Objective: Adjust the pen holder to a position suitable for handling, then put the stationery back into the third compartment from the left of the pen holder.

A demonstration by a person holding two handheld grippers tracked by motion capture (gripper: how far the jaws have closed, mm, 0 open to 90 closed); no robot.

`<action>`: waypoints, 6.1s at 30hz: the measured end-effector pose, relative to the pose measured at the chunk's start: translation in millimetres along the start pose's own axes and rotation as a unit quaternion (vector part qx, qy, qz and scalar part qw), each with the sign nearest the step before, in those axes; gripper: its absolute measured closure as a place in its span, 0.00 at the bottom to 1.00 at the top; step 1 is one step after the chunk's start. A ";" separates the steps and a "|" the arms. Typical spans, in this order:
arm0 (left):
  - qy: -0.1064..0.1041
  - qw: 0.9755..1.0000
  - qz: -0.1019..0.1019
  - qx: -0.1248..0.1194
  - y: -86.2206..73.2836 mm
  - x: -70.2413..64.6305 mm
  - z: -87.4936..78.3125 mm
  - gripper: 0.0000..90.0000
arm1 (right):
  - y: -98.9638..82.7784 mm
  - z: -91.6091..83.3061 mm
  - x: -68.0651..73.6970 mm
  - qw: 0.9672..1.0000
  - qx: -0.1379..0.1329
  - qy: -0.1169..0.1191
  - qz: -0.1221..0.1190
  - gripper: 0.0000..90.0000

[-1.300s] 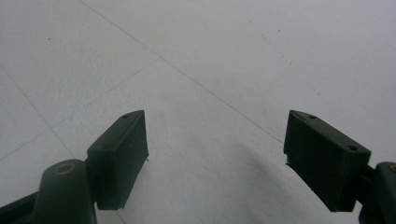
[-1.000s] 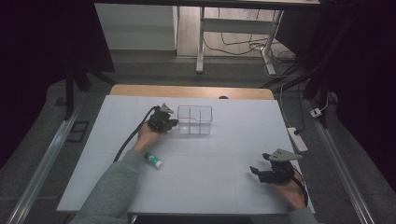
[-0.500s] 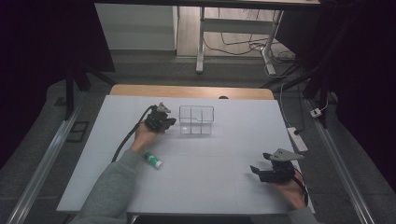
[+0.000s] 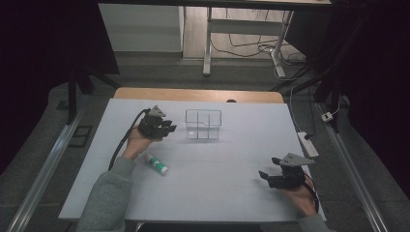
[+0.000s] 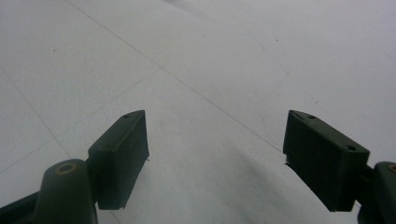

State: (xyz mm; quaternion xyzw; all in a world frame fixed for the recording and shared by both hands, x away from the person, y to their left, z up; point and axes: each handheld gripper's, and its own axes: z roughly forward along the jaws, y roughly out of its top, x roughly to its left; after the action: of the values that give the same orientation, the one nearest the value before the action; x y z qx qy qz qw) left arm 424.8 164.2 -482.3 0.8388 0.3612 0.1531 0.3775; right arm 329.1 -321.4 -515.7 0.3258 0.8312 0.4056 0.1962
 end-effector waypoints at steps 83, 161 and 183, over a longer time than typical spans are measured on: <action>-0.077 0.959 0.230 0.145 -39.7 -1.0 -61.6 0.37 | -1.7 -6.6 6.7 1.000 -0.005 0.011 -0.011 0.25; -0.117 0.955 0.245 0.118 -43.9 -29.3 -48.3 0.72 | -3.3 -7.5 7.4 1.000 0.001 0.000 -0.003 0.25; -0.087 0.974 0.190 0.093 -30.1 -61.6 -41.0 0.72 | 0.8 -2.8 10.5 1.000 -0.002 0.005 -0.008 0.25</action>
State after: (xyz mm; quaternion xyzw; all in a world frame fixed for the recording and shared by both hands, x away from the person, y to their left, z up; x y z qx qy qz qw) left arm 345.7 154.8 -476.4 0.9335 0.1737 0.1143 0.2920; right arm 320.3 -315.2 -514.0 0.3168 0.8339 0.4071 0.1964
